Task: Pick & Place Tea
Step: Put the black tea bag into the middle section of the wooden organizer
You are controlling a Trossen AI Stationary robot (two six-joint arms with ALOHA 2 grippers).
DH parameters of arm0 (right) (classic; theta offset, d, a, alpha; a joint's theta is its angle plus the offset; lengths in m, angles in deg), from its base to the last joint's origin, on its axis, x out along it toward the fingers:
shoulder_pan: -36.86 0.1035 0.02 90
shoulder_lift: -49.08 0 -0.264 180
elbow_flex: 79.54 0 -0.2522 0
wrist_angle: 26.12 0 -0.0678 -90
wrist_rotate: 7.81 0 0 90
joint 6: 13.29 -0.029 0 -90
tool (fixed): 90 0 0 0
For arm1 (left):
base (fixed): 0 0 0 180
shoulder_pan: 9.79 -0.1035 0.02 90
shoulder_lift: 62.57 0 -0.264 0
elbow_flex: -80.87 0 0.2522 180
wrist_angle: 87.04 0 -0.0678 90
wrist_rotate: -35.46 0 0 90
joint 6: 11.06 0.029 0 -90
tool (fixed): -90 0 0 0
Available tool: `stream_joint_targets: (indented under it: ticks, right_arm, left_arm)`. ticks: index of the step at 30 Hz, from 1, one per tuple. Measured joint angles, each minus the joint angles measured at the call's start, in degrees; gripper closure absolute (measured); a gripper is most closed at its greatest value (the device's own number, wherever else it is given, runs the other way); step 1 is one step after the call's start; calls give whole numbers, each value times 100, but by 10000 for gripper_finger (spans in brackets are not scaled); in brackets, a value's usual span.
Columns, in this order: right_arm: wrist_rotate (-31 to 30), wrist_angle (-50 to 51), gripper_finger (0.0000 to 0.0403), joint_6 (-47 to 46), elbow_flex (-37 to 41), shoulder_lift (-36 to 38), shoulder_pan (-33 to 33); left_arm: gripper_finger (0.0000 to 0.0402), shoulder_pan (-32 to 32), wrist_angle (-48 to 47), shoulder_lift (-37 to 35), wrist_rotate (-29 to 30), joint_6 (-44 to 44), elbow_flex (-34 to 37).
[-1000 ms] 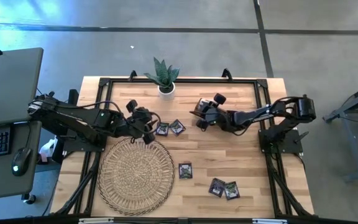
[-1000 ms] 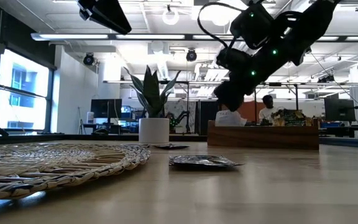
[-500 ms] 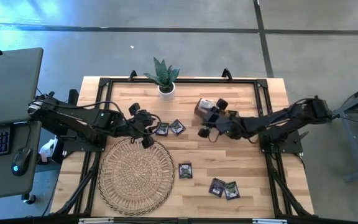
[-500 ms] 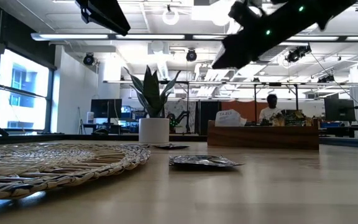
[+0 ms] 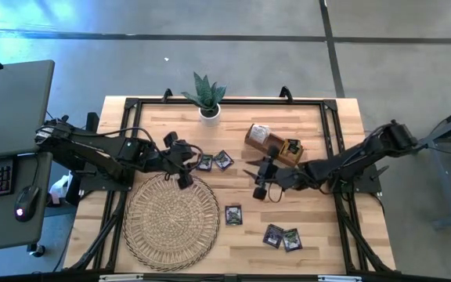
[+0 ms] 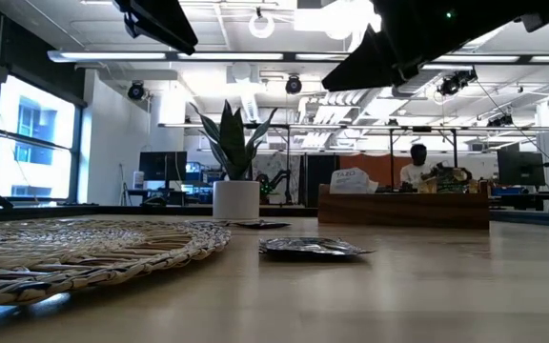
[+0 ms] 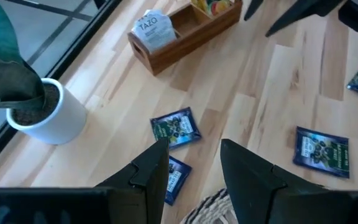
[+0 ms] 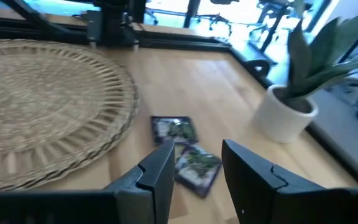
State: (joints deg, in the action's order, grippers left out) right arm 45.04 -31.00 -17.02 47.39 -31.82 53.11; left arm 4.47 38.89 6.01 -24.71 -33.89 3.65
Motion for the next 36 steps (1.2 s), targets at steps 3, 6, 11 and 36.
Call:
stream_joint_targets:
  ticks: [3, 6, 11, 36]
  right_arm:
    - [14, 7, 272, -81, 0, -68, 87]
    - [-2, 7, 272, -81, 0, -88, 142]
    - [-2, -2, 272, -217, 0, -88, 197]
    - [68, -332, 272, 503, 0, -90, 83]
  left_arm:
    - [259, 0, 0, 0, -156, -2, 0]
    - [259, 0, 0, 2, -250, 0, 0]
    - [259, 0, 0, 0, -248, 0, 0]
    - [259, 0, 0, 0, -246, 0, 0]
